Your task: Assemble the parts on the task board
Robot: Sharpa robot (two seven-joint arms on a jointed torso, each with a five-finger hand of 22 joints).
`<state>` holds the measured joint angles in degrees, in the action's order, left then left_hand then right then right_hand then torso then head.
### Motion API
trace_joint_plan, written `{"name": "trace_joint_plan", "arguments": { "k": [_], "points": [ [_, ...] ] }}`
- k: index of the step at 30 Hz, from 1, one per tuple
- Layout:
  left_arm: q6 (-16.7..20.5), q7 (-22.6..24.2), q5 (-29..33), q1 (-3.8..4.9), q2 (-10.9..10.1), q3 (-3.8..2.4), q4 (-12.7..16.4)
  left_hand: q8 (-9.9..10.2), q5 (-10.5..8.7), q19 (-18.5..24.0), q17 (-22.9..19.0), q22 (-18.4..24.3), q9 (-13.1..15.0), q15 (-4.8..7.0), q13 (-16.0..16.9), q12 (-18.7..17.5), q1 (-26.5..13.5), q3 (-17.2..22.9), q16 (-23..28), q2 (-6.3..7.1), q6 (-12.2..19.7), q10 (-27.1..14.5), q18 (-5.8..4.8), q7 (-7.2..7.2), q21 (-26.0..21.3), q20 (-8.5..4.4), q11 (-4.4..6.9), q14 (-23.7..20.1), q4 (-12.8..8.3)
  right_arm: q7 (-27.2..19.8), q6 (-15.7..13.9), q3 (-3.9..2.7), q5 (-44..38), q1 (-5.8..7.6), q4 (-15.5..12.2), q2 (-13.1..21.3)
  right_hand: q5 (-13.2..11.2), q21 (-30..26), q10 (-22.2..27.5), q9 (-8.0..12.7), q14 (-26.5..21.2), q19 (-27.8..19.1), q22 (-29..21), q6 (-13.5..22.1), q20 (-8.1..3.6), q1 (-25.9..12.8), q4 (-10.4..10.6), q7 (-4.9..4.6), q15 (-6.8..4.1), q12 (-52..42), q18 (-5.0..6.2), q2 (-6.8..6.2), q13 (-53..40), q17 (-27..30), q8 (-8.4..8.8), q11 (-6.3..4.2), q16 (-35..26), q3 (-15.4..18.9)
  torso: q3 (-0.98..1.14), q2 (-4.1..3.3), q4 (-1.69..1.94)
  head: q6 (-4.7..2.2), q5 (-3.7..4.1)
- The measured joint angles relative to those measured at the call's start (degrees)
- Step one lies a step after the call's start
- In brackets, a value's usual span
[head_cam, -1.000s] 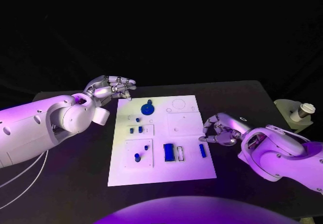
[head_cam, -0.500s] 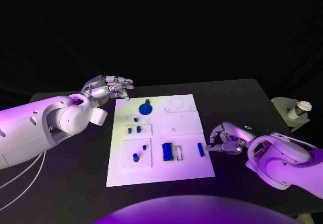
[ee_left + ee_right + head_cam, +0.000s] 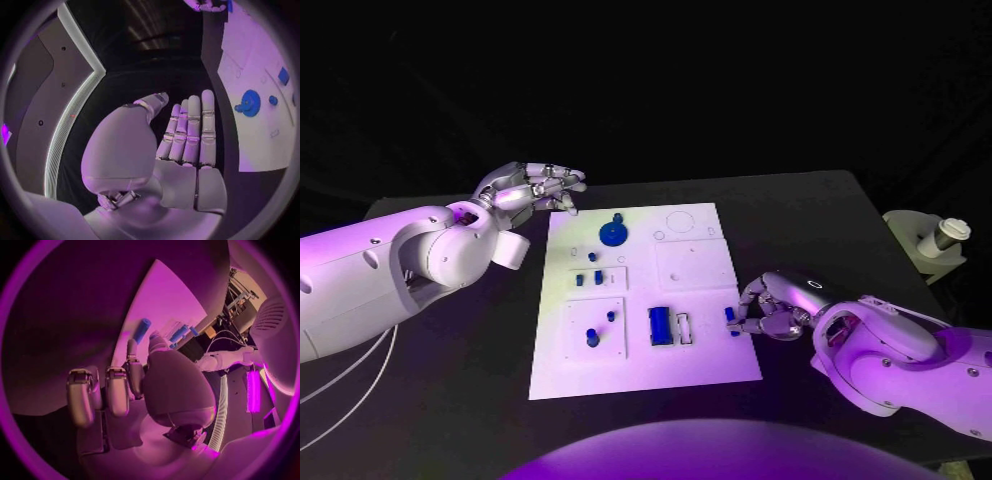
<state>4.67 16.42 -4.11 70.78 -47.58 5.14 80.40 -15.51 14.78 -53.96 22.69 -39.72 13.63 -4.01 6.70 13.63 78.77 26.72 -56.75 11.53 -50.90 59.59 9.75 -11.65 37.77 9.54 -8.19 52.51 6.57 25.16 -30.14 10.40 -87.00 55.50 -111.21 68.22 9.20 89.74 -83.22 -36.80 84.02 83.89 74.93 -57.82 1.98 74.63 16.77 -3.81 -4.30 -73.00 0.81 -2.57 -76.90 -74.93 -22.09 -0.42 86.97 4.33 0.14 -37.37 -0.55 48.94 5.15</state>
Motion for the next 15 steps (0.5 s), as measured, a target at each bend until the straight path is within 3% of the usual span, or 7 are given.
{"name": "trace_joint_plan", "arguments": {
  "k": [11, 15],
  "points": [
    [-0.3, 0.0, 0.0, 0.0, -0.1, 0.01, 0.1, 0.0, 0.0, -0.2, 0.0, 0.1, 0.0, 0.0, 0.0, 0.0, 0.0, 0.0, 0.0, 0.0, 0.0, 0.0, 0.0, 0.0, 0.0, -0.21, 0.0, 0.0, 0.0, 1.3, -0.7, -0.2, -1.2, -1.18, 2.3, -3.2, 0.7, 0.0, -0.1, -0.2, 0.0, 0.0, 0.0, -0.2, 0.0, 0.2, -0.4, 0.17, 0.0, -0.1, 0.0, 0.08, 0.0, 0.0, 0.26, -0.05, 0.0, -0.4, 0.0, 0.0, 0.0, 0.07, -0.4],
    [-0.4, 0.0, 0.0, 0.0, -0.1, 0.01, 0.1, 0.0, 0.0, -0.2, 0.0, 0.1, 0.0, 0.0, 0.0, 0.0, 0.0, 0.0, 0.0, 0.0, 0.0, 0.0, 0.0, 0.0, 0.0, -0.21, 0.0, 0.0, 0.0, 1.4, -0.7, -0.29, -2.0, -1.29, 2.7, -3.7, 0.7, 0.0, -0.2, -0.2, 0.0, 0.0, 0.0, -0.5, 0.0, 2.5, -0.9, 0.26, 0.01, -0.3, 0.0, 0.05, -0.1, 0.0, 0.68, -0.19, 0.0, -1.3, 0.0, 0.01, 0.01, 0.13, -0.45]
  ]
}}
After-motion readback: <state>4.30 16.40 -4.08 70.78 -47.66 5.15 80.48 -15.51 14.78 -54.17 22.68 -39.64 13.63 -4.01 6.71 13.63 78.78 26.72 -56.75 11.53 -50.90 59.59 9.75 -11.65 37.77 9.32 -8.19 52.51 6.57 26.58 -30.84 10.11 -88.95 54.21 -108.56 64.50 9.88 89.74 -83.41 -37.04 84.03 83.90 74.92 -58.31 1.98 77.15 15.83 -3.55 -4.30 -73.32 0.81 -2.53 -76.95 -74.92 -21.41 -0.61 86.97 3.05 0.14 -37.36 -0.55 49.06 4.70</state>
